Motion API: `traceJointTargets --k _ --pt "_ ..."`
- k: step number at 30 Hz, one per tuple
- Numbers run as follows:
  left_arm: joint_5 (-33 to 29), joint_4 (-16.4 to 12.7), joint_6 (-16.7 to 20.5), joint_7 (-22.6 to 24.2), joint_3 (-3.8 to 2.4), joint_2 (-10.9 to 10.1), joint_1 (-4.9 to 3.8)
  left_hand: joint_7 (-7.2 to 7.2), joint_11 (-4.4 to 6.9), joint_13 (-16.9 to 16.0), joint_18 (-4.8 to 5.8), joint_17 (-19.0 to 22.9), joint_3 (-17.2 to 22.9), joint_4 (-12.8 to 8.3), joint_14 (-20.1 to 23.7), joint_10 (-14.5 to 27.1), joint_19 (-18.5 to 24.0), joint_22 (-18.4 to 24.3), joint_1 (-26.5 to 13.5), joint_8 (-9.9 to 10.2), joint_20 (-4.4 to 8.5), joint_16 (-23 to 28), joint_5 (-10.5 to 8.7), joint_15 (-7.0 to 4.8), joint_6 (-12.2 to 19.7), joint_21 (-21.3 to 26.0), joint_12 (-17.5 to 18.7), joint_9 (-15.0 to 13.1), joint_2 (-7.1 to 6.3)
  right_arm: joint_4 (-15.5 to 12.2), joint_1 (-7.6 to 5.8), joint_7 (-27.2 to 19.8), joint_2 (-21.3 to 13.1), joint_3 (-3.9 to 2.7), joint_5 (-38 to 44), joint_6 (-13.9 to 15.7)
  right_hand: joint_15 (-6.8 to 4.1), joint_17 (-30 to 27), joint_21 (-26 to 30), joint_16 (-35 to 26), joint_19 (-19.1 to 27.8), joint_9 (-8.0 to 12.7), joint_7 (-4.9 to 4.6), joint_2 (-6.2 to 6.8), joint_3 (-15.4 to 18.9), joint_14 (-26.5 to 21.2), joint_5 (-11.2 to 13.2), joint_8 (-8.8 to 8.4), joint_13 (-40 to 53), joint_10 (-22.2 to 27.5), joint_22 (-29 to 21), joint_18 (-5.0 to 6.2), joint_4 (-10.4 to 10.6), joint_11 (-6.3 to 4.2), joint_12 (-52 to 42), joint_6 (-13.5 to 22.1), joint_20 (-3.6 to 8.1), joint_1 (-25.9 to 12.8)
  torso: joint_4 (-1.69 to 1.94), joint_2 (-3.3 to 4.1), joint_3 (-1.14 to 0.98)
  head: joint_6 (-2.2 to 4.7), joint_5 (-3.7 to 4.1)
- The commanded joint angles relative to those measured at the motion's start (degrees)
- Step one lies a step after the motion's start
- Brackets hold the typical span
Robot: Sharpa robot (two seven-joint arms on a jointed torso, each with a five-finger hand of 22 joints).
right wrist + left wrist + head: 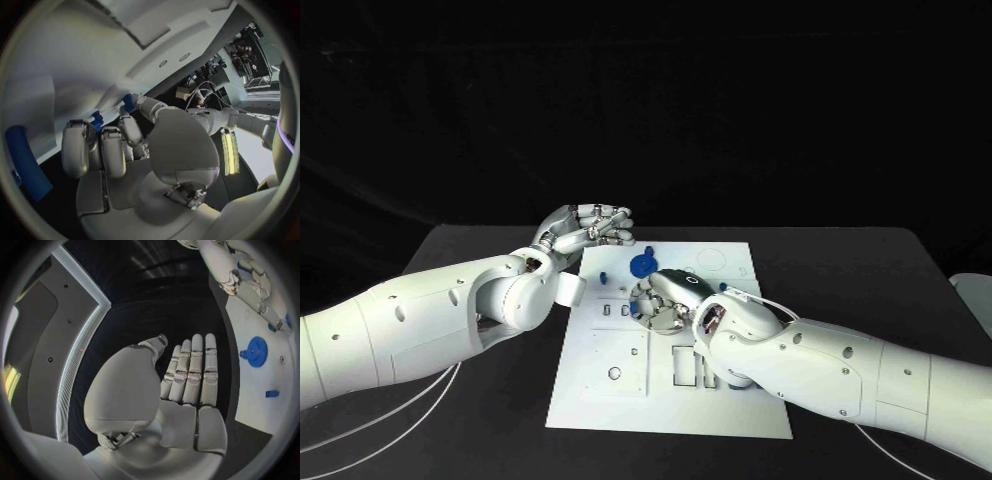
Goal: Assemble the parts on the task board
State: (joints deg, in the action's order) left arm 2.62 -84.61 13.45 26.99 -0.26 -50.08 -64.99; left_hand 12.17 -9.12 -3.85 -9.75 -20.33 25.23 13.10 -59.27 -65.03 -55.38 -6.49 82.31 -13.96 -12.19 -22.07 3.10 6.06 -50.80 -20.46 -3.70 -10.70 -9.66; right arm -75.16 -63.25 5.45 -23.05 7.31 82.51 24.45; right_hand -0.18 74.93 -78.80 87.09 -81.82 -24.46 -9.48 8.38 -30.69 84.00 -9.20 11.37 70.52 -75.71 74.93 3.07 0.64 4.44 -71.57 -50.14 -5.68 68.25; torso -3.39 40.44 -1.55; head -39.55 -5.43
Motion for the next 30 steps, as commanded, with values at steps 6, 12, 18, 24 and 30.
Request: traceJointTargets --k 6,12,18,24,30 --pt "-0.2 -0.1 -0.8 0.3 -0.04 0.0 -0.10 0.52 0.06 0.0 -0.66 -0.1 0.4 -0.2 0.4 0.5 0.4 0.1 -0.7 0.3 -0.04 0.3 -0.06 0.01 0.0 0.2 0.0 -0.1 -0.03 -0.1 0.05 0.0 -0.1 0.03 0.7 0.7 0.79 7.0 0.9 -0.4 0.4 0.6 -0.50 1.12 1.7 4.1 0.3 -1.33 -1.1 1.6 4.8 0.27 0.4 0.48 1.2 2.5 -0.85 -0.5 -0.01 -0.01 0.01 -0.04 0.01" --pt "-0.2 0.0 -0.8 0.3 -0.04 0.0 -0.10 0.52 0.05 0.0 -0.66 -0.2 0.5 -0.2 0.4 0.5 0.4 0.1 -0.8 0.4 -0.04 0.3 -0.06 0.02 0.0 0.2 0.0 -0.1 -0.03 -0.3 0.05 -0.4 -0.2 0.04 0.6 1.5 1.03 6.6 1.5 -0.6 0.8 0.9 -0.78 1.50 2.5 4.0 0.3 -1.91 -2.5 3.0 4.4 0.41 0.8 0.76 2.5 3.9 -1.08 -0.5 0.06 -0.01 0.00 0.01 0.05" --pt "-0.2 0.0 -0.9 0.2 -0.04 -0.1 -0.09 0.52 0.05 0.0 -0.66 -0.2 0.5 -0.2 0.4 0.5 0.4 0.1 -0.8 0.4 -0.04 0.3 -0.06 0.02 0.0 0.2 0.0 -0.1 -0.03 -1.9 0.01 -1.3 -1.2 0.04 0.4 3.7 1.14 6.5 1.7 -0.6 0.9 1.0 -0.90 1.83 3.0 4.0 0.2 -2.11 -2.9 3.4 4.3 0.45 0.9 0.88 2.9 4.4 -1.19 -0.6 0.04 -0.07 0.00 -0.02 -0.17" --pt "4.2 0.3 -0.8 -2.2 -0.04 -0.4 -0.08 0.18 0.29 -0.2 -0.80 -1.4 -1.5 1.7 -2.2 0.7 -1.4 -0.4 -5.1 0.8 0.36 -1.4 -0.06 -0.49 0.3 -1.1 -0.1 -0.2 -0.76 -7.1 -1.39 -6.7 -5.1 -0.13 -5.7 6.5 1.08 5.8 2.6 -0.9 1.4 0.8 -0.75 0.91 3.0 3.8 -1.0 -1.20 -2.7 3.2 3.7 0.70 1.2 0.74 2.5 3.2 -1.26 0.5 -0.18 -0.18 0.07 0.21 -0.36" --pt "11.0 0.8 1.8 -7.0 -0.04 -0.5 -0.06 -2.13 3.53 -3.3 -0.82 -9.5 -3.5 2.8 -14.9 -7.9 -10.9 -4.2 -7.7 -0.3 4.58 -15.5 -0.03 -4.48 -2.0 -9.2 -5.3 -1.2 -0.53 -11.6 -4.63 -12.6 -10.2 -0.48 -21.6 0.9 0.70 4.2 4.7 -1.7 2.7 -0.3 -0.18 0.25 3.0 3.3 -1.1 1.63 -3.1 3.6 2.1 1.22 1.1 0.27 2.7 0.6 -0.99 1.3 -0.48 -0.60 0.21 0.54 -0.42"
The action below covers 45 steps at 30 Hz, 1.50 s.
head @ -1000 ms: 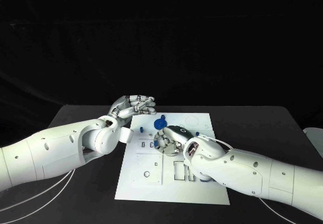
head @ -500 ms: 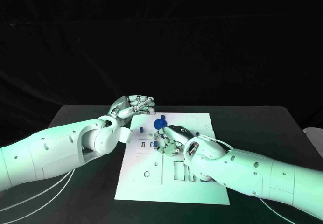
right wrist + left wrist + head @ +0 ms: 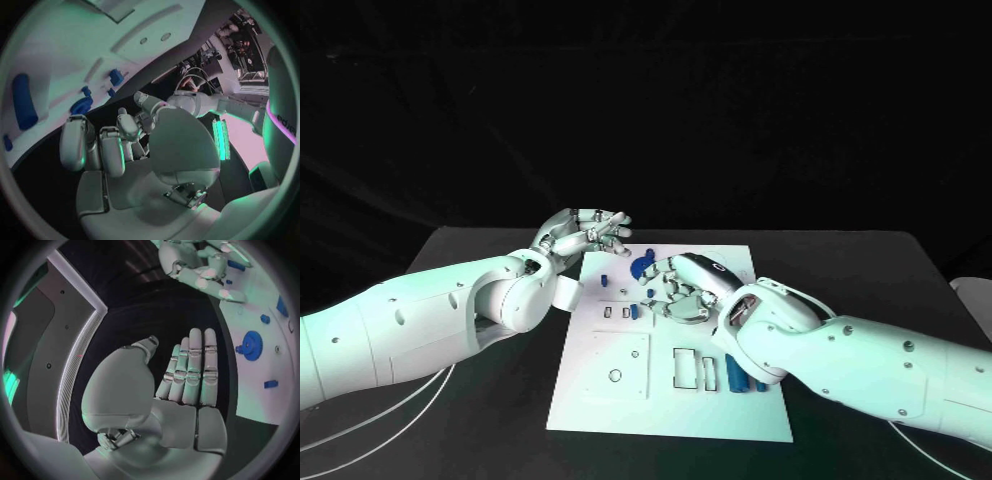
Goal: Assemble the parts on the task board
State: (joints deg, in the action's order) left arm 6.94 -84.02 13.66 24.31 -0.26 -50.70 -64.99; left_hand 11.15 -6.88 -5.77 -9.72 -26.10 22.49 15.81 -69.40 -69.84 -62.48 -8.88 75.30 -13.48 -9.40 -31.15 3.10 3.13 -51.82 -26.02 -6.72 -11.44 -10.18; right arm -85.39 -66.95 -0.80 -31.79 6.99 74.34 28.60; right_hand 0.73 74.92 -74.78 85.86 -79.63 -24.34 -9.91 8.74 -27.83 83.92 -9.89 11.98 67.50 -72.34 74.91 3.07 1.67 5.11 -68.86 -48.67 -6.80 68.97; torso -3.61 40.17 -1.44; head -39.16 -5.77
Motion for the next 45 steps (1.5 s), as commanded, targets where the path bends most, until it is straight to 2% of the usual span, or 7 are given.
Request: traceJointTargets --k 1,5,10,13,18,25,45 --pt "8.4 0.2 2.6 -5.0 -0.04 0.1 -0.06 -2.17 2.46 -3.7 -0.87 -7.4 -1.1 -0.5 -7.7 -6.6 -6.6 -3.6 -0.4 -2.0 3.18 -12.4 0.36 -2.87 -2.5 -7.1 -5.9 -1.1 0.01 -2.0 -1.55 -6.8 -2.5 -0.25 -17.4 -4.9 -0.31 3.7 1.1 -0.8 0.8 -0.6 0.36 -0.25 0.1 3.3 -0.5 1.43 -0.3 0.4 1.8 1.32 0.1 -0.51 0.1 -1.1 0.21 0.6 -0.30 -0.41 0.12 0.16 -0.11" --pt "13.4 -0.2 3.5 -10.0 -0.06 -0.3 -0.08 -4.96 4.87 -18.4 -0.60 -39.2 -2.8 -1.4 -14.7 -4.9 -8.5 -11.2 -0.6 -7.3 6.01 -42.7 -0.60 -5.41 -3.6 -19.2 -23.8 -5.2 1.30 -3.2 -3.80 -7.9 -6.0 -0.44 -30.6 -9.2 -0.52 3.6 1.0 -0.9 0.6 -1.1 0.59 -0.73 0.2 3.2 -0.9 2.39 -1.0 0.8 2.0 1.25 0.3 -0.72 0.7 -1.3 0.41 0.6 -0.34 -0.79 0.20 0.02 0.16" --pt "22.2 -0.6 -2.6 -22.3 -0.06 -1.2 -1.17 -5.08 5.45 -33.3 0.39 -49.0 -5.9 0.4 -16.8 -1.7 -7.9 -23.3 -4.8 -12.2 6.13 -50.1 0.16 -5.42 -1.7 -30.6 -40.7 -9.7 1.27 -3.7 -6.29 -8.8 -10.2 -0.67 -41.2 -10.8 -0.69 4.1 0.5 -0.7 0.1 -1.8 0.78 -0.81 0.7 3.4 -1.5 3.36 -0.8 0.4 2.5 1.08 0.6 -0.90 0.5 -1.2 0.59 0.3 -0.25 -1.68 -0.06 -0.59 -0.36" --pt "29.8 -1.3 -7.2 -29.5 -0.05 -1.6 -2.20 -5.55 5.77 -39.0 0.76 -50.6 -7.3 0.9 -17.2 -1.2 -7.1 -27.7 -9.4 -15.7 6.30 -51.2 0.04 -5.68 -0.7 -34.7 -46.9 -12.6 3.68 -3.9 -7.59 -9.0 -12.1 -0.74 -43.8 -10.5 -0.73 4.2 0.3 -0.7 0.0 -2.0 0.83 -0.82 0.7 3.4 -1.6 3.56 -0.8 0.4 2.6 1.03 0.6 -0.95 0.4 -1.2 0.63 0.3 -0.21 -2.12 -0.23 -1.05 -0.56" --pt "43.1 -2.5 -14.8 -41.4 0.00 -1.2 -4.28 -5.59 5.65 -35.6 0.02 -47.0 -9.1 1.1 -15.7 2.8 -2.9 -24.2 -11.4 -19.3 5.92 -48.7 -0.09 -5.54 1.3 -33.1 -44.4 -15.5 3.78 -4.0 -8.89 -8.8 -14.3 -0.78 -45.3 -9.7 -0.81 1.7 3.0 -1.9 1.6 -2.5 0.88 -0.54 1.1 2.8 -1.6 4.15 -3.0 2.0 0.6 1.67 0.7 -1.01 2.5 -0.7 0.73 0.2 -0.51 -2.72 -0.54 -1.64 -1.18" --pt "47.8 0.1 -19.9 -51.0 0.93 2.2 -6.34 -7.03 6.92 -45.6 2.13 -54.4 -13.1 1.1 -18.3 -2.6 -8.8 -38.8 -13.8 -26.1 7.01 -53.7 -0.09 -6.68 2.7 -43.2 -54.6 -20.8 5.94 -3.7 -9.30 -8.3 -16.0 -0.75 -45.1 -8.9 -0.85 1.2 3.7 -2.3 2.0 -2.8 0.88 -0.41 1.3 2.6 -1.6 4.51 -4.2 2.8 0.2 1.80 0.8 -1.03 3.7 -0.2 0.79 0.1 -0.54 -3.19 -0.82 -2.57 -1.39" --pt "47.6 7.4 -25.7 -59.9 2.81 11.5 -7.88 -7.00 6.97 -47.3 3.20 -55.2 -14.6 1.0 -18.5 -3.0 -11.7 -45.6 -13.5 -27.2 7.18 -54.3 -0.06 -6.77 4.3 -47.2 -56.4 -22.2 7.33 -2.0 -9.32 -7.3 -16.6 -0.63 -42.1 -7.0 -0.88 1.3 3.9 -2.4 2.0 -3.2 0.87 -0.24 1.5 2.7 -2.4 4.99 -4.7 2.9 0.1 1.79 0.9 -1.04 4.1 0.5 0.84 0.1 -0.49 -3.09 -0.92 -3.53 -1.53"
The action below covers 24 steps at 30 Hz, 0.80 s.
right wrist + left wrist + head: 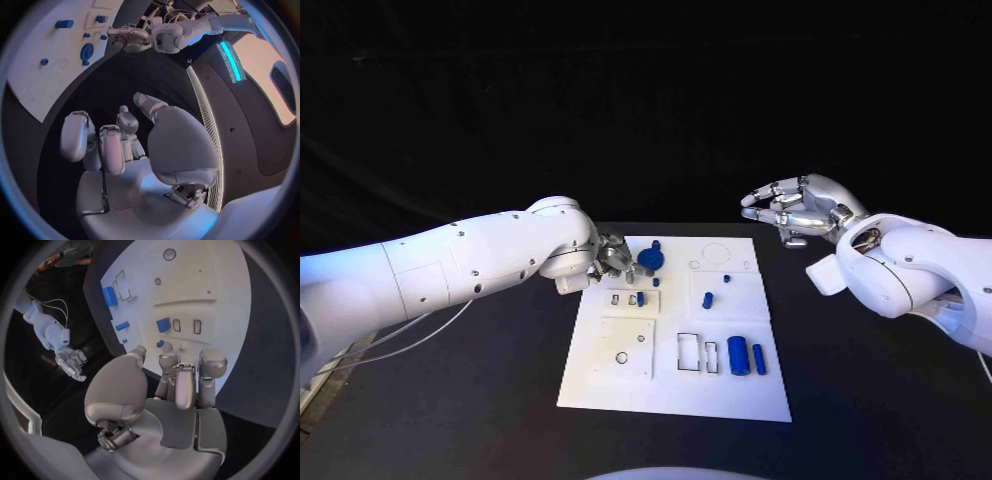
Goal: Assemble the parts on the task board
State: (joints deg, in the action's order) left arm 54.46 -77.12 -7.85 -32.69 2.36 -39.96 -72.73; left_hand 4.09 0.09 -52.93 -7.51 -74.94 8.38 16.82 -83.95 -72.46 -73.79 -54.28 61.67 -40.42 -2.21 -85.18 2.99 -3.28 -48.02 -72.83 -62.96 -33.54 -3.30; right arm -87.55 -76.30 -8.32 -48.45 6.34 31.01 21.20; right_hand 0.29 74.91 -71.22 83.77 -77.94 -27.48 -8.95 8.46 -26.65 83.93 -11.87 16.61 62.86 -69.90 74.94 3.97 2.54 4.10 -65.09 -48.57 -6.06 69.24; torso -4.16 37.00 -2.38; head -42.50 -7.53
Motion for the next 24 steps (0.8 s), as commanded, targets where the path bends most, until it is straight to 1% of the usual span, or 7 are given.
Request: traceJointTargets --k 1,5,9,12,16,19,24 --pt "0.0 0.7 -4.5 -3.0 0.25 0.9 -0.15 0.07 0.00 -0.2 1.00 -6.5 -0.5 0.0 -4.0 -0.4 -0.4 -0.3 0.2 -0.3 -0.01 -0.3 0.05 -0.36 0.6 -0.5 -0.2 -0.1 0.43 0.2 0.04 0.2 0.1 0.02 1.3 0.4 -0.45 1.3 0.3 -0.3 0.3 -0.1 -0.10 0.04 0.3 2.6 -0.5 0.41 -0.1 0.4 0.1 0.90 0.0 -0.03 0.3 0.4 0.11 -0.2 0.05 0.10 0.02 -0.22 0.27" --pt "-0.1 1.6 -5.7 -3.7 0.58 1.9 -0.18 0.09 -0.02 -0.2 1.04 -6.7 -0.7 0.0 -4.0 -0.4 -0.5 -0.5 0.2 -0.4 -0.01 -0.4 0.04 -0.35 0.7 -0.6 -0.3 -0.2 0.36 0.5 0.08 0.4 0.1 0.05 1.4 0.4 -0.45 1.3 0.4 -0.3 0.3 -0.2 -0.10 0.08 0.3 2.7 -0.7 0.51 -0.1 0.4 0.1 0.90 0.1 -0.04 0.4 0.5 0.11 -0.2 0.07 0.10 0.07 -0.41 0.24" --pt "-0.1 2.3 -6.5 -4.0 0.77 2.6 -0.18 0.09 -0.02 -0.2 1.04 -6.7 -0.7 0.0 -4.0 -0.4 -0.5 -0.5 0.2 -0.4 -0.01 -0.4 0.04 -0.35 0.7 -0.6 -0.3 -0.2 0.36 0.6 0.10 0.5 0.2 0.07 1.5 0.5 -0.45 1.3 0.5 -0.3 0.3 -0.3 -0.11 0.14 0.4 2.7 -0.8 0.57 -0.2 0.5 0.0 0.91 0.1 -0.03 0.5 0.6 0.12 -0.3 0.09 0.06 0.08 -0.63 0.29" --pt "0.0 2.8 -6.8 -4.1 0.84 3.0 -0.18 0.10 -0.03 -0.2 1.07 -6.7 -0.8 0.0 -4.0 -0.3 -0.6 -0.7 0.2 -0.4 -0.02 -0.5 0.04 -0.34 0.8 -0.7 -0.3 -0.2 0.33 0.6 0.11 0.5 0.1 0.08 1.5 0.6 -0.45 1.1 0.7 -0.4 0.4 -0.3 -0.12 0.20 0.4 2.6 -1.0 0.62 -0.5 0.6 -0.2 0.97 0.2 -0.01 0.7 0.7 0.12 -0.4 0.11 0.05 0.13 -0.71 0.35" --pt "0.4 3.0 -7.2 -4.2 0.89 3.3 -0.17 0.12 -0.05 -0.1 1.08 -6.9 -0.9 0.0 -4.1 -0.2 -0.6 -0.7 0.4 -0.5 -0.03 -0.6 0.07 -0.32 0.9 -0.8 -0.3 -0.3 0.45 0.8 0.12 0.4 0.1 0.09 1.5 0.6 -0.43 1.0 0.9 -0.5 0.5 -0.4 -0.17 0.26 0.5 2.6 -1.1 0.64 -0.6 0.7 -0.3 0.99 0.3 0.02 0.8 1.1 0.11 -0.5 0.10 0.12 0.12 -0.63 0.35" --pt "0.7 3.0 -7.6 -4.1 0.90 3.4 -0.16 0.13 -0.05 -0.1 1.08 -6.9 -0.9 0.0 -4.1 -0.2 -0.6 -0.8 0.6 -0.5 -0.04 -0.6 0.06 -0.31 0.9 -0.9 -0.4 -0.3 0.47 0.8 0.14 0.4 0.1 0.10 1.5 0.7 -0.42 1.0 0.9 -0.5 0.5 -0.4 -0.18 0.26 0.5 2.6 -1.2 0.63 -0.6 0.7 -0.2 0.99 0.3 0.03 0.8 1.2 0.11 -0.5 0.09 0.12 0.12 -0.76 0.39" --pt "0.7 3.3 -8.1 -4.1 0.93 3.9 -0.13 0.18 -0.11 -0.2 1.10 -6.9 -0.5 0.0 -4.1 0.1 -0.5 -1.1 1.8 -0.7 -0.11 -0.6 0.10 -0.25 1.3 -1.1 -0.6 -0.6 1.38 0.9 0.18 0.3 0.1 0.11 1.6 0.8 -0.42 0.9 1.0 -0.5 0.6 -0.4 -0.19 0.25 0.5 2.6 -1.2 0.62 -0.6 0.7 -0.4 1.03 0.3 0.04 0.8 1.3 0.11 -0.5 0.12 0.15 0.11 -0.93 0.41"
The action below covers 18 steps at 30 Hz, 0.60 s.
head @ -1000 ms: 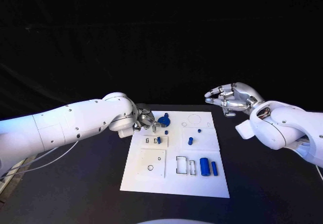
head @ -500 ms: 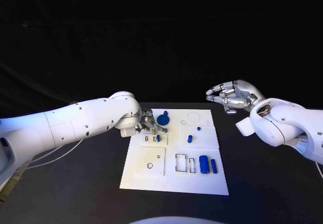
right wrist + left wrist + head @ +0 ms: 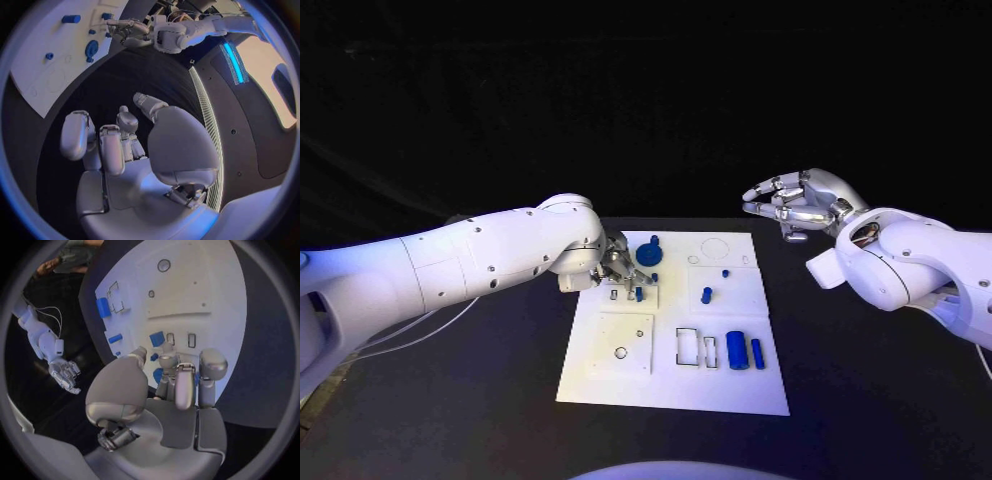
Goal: Assemble the parts on the task board
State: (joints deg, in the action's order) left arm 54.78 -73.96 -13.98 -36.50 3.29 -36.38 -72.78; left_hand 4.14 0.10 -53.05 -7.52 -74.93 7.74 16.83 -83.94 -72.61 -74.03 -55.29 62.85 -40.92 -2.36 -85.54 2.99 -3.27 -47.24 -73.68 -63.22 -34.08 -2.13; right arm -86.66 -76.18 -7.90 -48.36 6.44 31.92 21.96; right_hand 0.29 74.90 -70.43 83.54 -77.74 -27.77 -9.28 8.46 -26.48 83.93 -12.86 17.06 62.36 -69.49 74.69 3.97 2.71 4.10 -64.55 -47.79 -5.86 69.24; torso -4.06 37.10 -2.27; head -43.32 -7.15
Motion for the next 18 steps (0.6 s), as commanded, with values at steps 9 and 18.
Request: traceJointTargets --k 9,18 --pt "0.1 0.5 -2.5 -0.1 0.11 0.8 -0.03 0.19 -0.17 0.1 1.09 -6.9 0.9 0.0 -4.0 0.5 0.0 -0.2 2.1 -0.3 -0.03 -0.3 0.13 -0.19 0.9 -0.4 -0.4 -0.3 0.51 0.2 0.10 0.0 0.0 0.03 0.6 -0.1 -0.39 1.2 0.2 -0.2 0.2 -0.1 0.09 0.12 0.4 2.7 -0.3 0.25 0.1 0.0 0.0 0.99 0.4 0.08 0.0 0.7 -0.11 -0.7 0.07 -0.06 -0.02 -0.27 0.11" --pt "-0.2 0.5 -3.2 -0.2 0.13 1.0 -0.01 0.21 -0.19 0.0 1.12 -7.0 1.4 0.0 -4.1 0.5 0.0 -0.4 2.8 -0.3 -0.06 -0.4 0.12 -0.17 1.0 -0.6 -0.6 -0.3 0.57 0.4 0.18 0.0 0.1 0.06 0.6 -0.2 -0.37 1.1 0.3 -0.3 0.3 -0.2 0.08 0.06 0.4 2.7 -0.3 0.33 0.1 0.0 -0.1 1.01 0.6 0.10 -0.1 0.7 -0.12 -0.9 0.07 0.02 -0.07 -0.40 0.12"
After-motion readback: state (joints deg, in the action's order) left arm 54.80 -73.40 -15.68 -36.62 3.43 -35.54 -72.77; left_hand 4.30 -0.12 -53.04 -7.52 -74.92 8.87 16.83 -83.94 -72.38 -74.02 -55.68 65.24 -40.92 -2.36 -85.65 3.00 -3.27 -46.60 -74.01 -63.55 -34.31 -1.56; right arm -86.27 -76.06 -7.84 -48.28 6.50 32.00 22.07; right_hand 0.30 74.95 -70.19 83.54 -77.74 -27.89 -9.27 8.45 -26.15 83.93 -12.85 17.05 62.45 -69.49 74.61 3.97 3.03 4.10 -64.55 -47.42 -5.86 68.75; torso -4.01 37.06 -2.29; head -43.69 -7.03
